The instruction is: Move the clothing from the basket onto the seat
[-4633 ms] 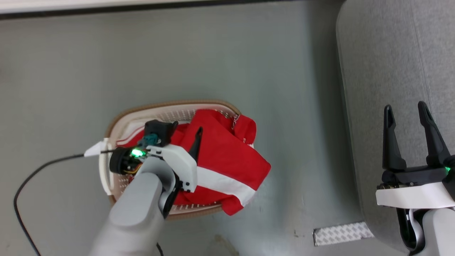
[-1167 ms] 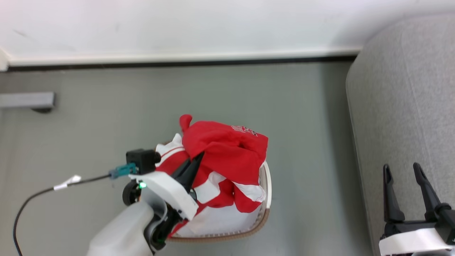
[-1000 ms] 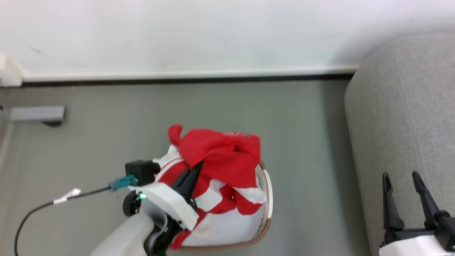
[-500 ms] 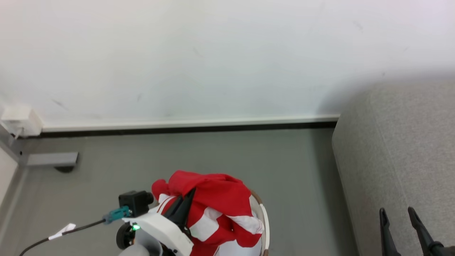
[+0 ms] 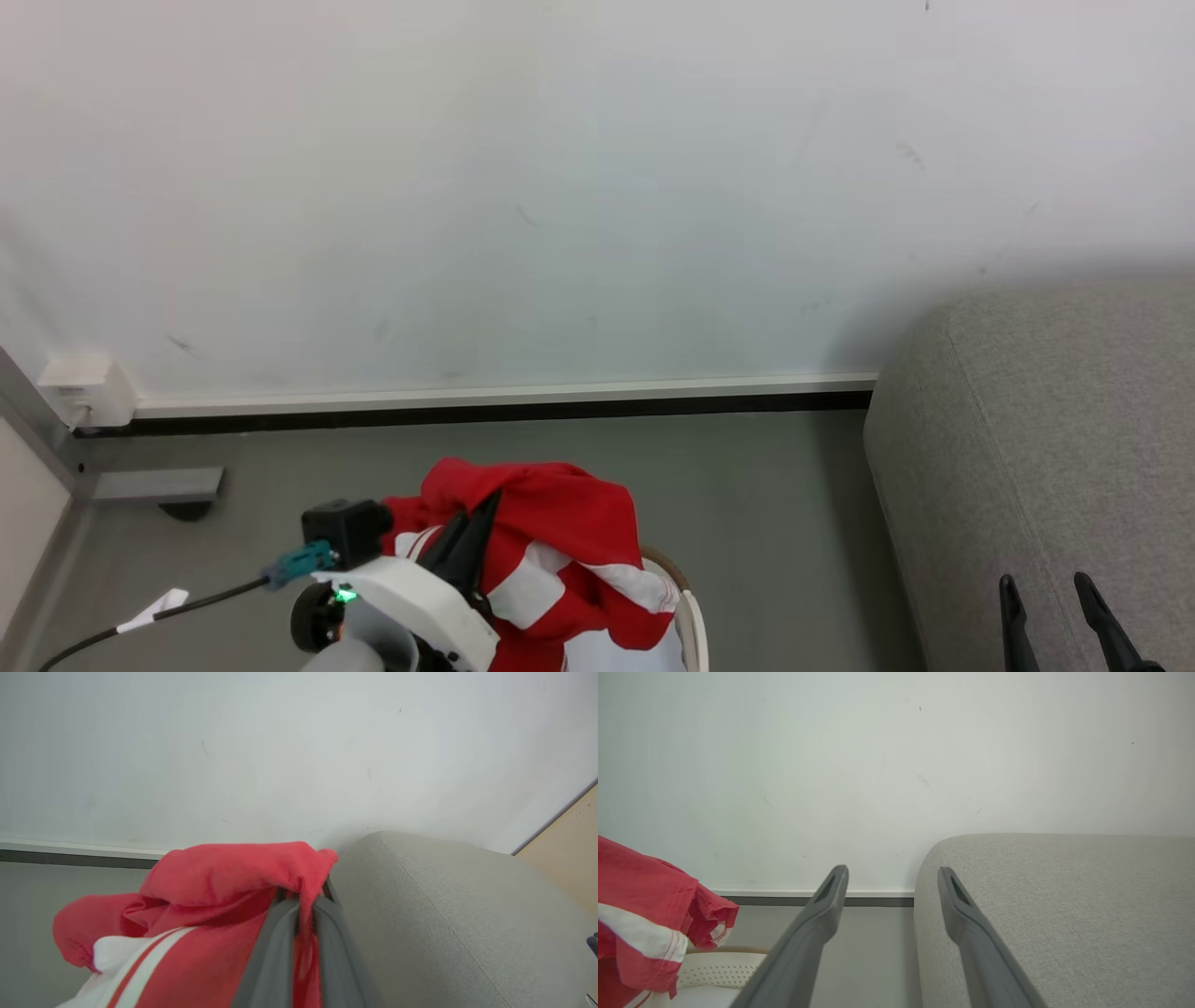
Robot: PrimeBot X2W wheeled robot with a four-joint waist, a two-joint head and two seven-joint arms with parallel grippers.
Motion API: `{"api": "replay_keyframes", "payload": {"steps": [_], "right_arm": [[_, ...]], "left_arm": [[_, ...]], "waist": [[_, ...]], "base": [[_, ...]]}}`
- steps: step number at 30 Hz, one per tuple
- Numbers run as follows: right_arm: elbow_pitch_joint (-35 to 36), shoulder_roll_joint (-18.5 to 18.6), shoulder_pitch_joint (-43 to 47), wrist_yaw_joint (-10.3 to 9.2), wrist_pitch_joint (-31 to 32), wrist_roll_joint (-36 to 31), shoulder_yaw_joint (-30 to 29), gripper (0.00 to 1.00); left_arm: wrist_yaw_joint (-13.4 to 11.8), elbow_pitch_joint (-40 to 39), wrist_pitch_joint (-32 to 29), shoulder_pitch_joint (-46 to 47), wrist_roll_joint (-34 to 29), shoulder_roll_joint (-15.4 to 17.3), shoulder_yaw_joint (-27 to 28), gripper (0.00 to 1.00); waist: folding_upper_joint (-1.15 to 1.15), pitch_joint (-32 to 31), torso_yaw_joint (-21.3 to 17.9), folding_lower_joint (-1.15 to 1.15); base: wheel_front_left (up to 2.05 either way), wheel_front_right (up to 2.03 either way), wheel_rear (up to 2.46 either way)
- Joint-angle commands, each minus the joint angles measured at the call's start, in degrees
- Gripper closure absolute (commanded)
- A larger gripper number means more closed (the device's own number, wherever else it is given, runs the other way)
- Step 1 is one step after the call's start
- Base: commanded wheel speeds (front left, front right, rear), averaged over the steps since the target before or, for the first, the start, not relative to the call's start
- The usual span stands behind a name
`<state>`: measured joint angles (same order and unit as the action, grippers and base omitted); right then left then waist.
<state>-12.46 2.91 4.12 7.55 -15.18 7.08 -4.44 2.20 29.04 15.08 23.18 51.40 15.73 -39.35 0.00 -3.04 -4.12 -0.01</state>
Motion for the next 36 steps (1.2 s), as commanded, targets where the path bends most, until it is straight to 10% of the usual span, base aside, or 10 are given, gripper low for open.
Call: {"api": "replay_keyframes", "payload": {"steps": [1,36], "right_arm": [[0.2,0.0,0.8,-0.12,0.0,0.2,-0.3,0.0],[0.8,0.4,-0.1,-0.12,0.0,0.7,1.0,0.0]], "left_arm": [[0.1,0.3,0.1,0.9,-0.5,0.6,0.2,1.0],[1.3,1.8,0.1,3.4,-1.7,-0.4,0.1,1.0]], "waist": [[0.0,-0.3,0.1,0.01],[0.0,-0.2,-0.3,0.01]], "base": [[0.0,0.0,0.0],[0.0,0.0,0.0]]}}
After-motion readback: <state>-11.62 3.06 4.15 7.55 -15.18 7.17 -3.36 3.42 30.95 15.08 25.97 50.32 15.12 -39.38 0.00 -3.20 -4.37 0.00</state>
